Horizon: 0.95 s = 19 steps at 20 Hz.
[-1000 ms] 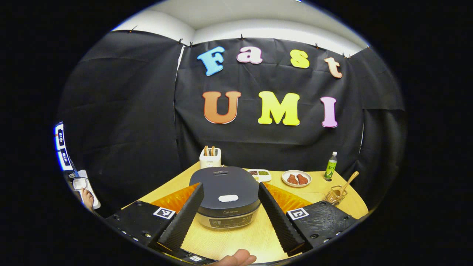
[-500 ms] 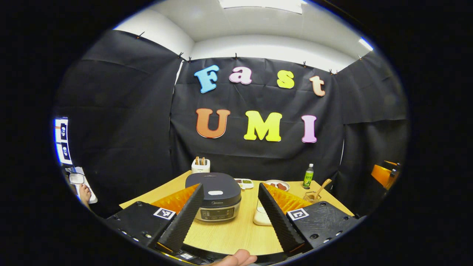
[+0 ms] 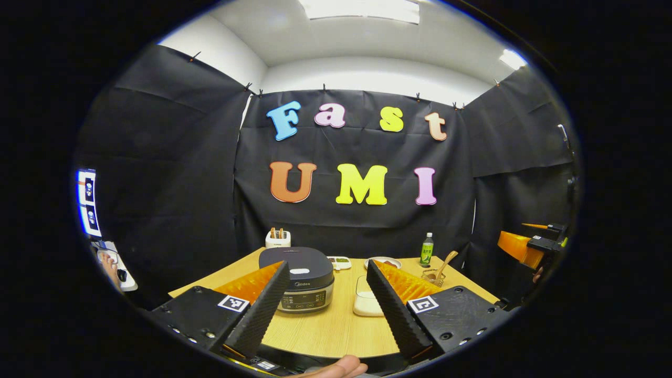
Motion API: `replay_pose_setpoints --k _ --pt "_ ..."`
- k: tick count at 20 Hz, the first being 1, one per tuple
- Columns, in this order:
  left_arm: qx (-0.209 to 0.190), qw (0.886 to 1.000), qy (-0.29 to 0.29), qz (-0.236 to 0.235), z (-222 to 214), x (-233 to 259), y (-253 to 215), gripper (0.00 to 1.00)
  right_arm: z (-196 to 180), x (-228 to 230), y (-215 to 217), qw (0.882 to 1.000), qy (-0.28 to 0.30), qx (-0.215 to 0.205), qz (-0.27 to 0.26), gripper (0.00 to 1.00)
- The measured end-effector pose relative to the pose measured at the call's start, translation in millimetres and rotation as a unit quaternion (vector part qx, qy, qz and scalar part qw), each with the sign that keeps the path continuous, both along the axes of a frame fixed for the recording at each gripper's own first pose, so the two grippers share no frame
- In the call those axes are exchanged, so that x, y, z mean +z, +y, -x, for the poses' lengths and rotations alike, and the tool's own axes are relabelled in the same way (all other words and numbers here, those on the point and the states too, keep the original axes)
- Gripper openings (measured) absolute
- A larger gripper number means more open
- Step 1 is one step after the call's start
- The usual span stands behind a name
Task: Close the left gripper, press the button to open the rice cooker; take a wooden spoon from the chopstick holder with the right hand, scoop a spoonful of rice and pour it into the rice cooker, then put the wooden spoon back into the chopstick holder.
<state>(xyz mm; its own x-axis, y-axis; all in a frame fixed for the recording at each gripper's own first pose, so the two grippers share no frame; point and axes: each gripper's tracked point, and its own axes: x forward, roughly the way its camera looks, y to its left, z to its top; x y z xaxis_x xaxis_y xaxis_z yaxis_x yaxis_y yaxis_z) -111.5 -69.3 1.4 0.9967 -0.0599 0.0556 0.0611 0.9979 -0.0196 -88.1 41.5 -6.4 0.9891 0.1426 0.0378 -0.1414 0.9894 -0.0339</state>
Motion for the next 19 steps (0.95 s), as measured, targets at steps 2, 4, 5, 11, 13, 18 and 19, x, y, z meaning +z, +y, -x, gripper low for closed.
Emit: replay_pose_setpoints --k 2,4,5,11,13,18,19 --pt "0.003 1.0 -0.002 0.003 4 2 3 0.94 0 -4 4 1.0 0.005 0.003 0.003 1.0" --pt "0.009 1.0 -0.003 0.008 7 3 6 0.95 2 -7 7 1.0 0.007 0.006 0.005 0.99" --pt "0.012 1.0 -0.002 0.009 9 4 7 0.95 3 -7 9 1.0 0.007 0.01 0.007 0.99" --pt "-0.009 1.0 -0.011 -0.002 16 10 -12 0.95 9 -4 10 1.0 -0.003 0.014 0.013 1.0" --pt "-0.012 1.0 -0.012 -0.007 16 12 -16 0.94 9 -5 10 1.0 -0.002 0.014 0.011 1.0" --pt "-0.01 1.0 -0.013 -0.009 15 12 -22 0.94 9 -6 11 1.0 -0.001 0.021 0.015 1.0" --pt "-0.008 1.0 -0.011 -0.007 13 11 -22 0.94 7 -5 9 1.0 -0.002 0.019 0.014 0.99"
